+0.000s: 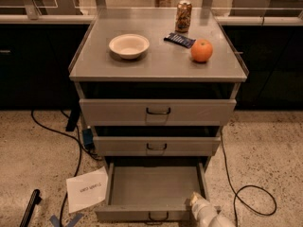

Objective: Open bottom drawer

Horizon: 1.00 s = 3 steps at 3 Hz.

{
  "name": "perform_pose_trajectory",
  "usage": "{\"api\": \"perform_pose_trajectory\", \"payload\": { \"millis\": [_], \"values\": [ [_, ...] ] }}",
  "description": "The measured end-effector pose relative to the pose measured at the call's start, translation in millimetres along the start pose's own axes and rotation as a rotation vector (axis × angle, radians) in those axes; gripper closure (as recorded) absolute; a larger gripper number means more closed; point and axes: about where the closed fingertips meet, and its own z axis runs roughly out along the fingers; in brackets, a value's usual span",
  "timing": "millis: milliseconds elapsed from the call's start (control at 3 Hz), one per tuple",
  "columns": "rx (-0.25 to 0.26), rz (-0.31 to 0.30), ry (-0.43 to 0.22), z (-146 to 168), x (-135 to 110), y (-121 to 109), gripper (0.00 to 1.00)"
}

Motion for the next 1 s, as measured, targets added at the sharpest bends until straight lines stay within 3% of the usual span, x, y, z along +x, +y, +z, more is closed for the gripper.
{"api": "perform_pose_trajectory", "payload": {
  "millis": [333,667,1000],
  "values": [
    [0.000,0.000,0.000,0.0,0.0,0.0,0.11],
    [0.000,0.000,0.000,0.0,0.0,0.0,0.00],
    [0.000,0.000,0.000,0.0,0.0,0.0,0.00]
  ]
}}
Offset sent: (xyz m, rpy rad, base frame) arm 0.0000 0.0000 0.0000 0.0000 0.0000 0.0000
